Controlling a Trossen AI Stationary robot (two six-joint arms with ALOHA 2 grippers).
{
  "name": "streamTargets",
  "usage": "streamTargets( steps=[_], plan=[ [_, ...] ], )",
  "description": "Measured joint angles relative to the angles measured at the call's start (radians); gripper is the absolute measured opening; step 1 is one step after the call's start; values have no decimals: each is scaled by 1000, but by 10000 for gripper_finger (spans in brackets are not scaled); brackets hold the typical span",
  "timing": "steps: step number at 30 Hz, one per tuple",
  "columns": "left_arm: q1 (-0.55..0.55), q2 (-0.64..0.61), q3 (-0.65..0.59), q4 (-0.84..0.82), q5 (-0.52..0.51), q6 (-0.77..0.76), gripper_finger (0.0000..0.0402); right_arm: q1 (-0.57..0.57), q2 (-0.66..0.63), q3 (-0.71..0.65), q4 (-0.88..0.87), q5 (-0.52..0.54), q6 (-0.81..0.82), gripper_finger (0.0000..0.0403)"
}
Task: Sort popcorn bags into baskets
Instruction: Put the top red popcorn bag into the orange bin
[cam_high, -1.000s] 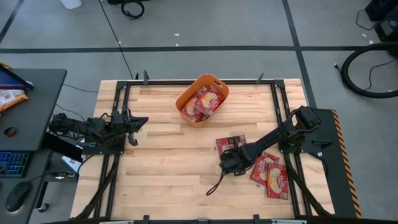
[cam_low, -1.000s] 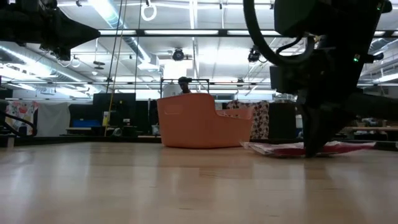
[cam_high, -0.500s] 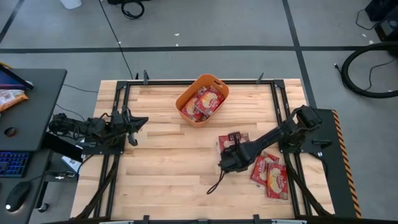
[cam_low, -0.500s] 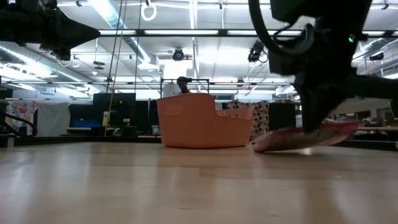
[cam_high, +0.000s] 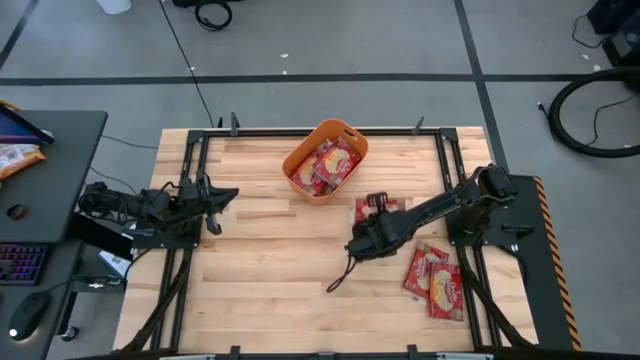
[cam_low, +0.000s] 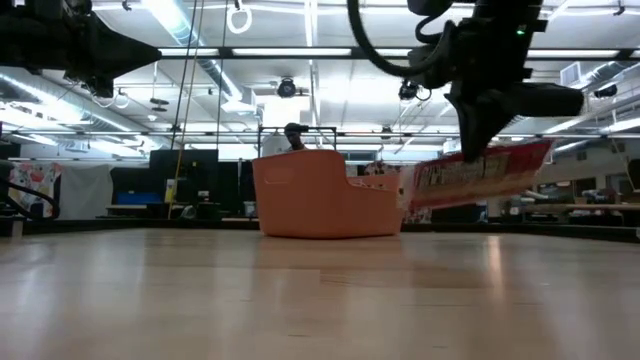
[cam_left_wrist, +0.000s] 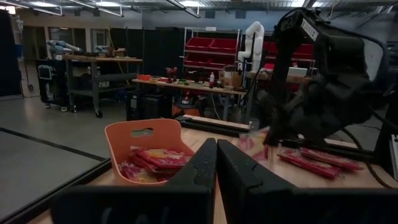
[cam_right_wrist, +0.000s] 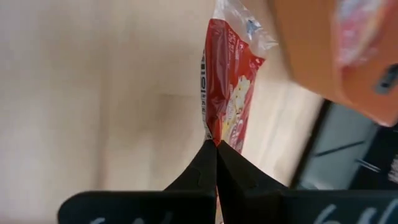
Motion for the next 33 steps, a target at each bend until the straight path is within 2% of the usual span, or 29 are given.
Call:
streamTargets(
  steps=[5,10,14,19,22,27,33],
  plan=[
    [0,0,0,0,0,0,16,-50,-55,2,-7,80,-41,1],
    [0,0,0,0,0,0,16,-96,-115,2,9,207,-143,1],
    [0,0,0,0,0,0,16,-137,-137,2,106,273,-307,1],
    [0,0,0,0,0,0,16,-197,-139,1,341,291,-582,1],
    [0,0,0,0,0,0,16,-239,-139,-15,505,261,-763,1],
    [0,0,0,0,0,0,16,-325,-139,-73,732,118,-1032,2],
    [0,0,0,0,0,0,16,-443,-139,-136,926,-43,-1240,12]
  ],
)
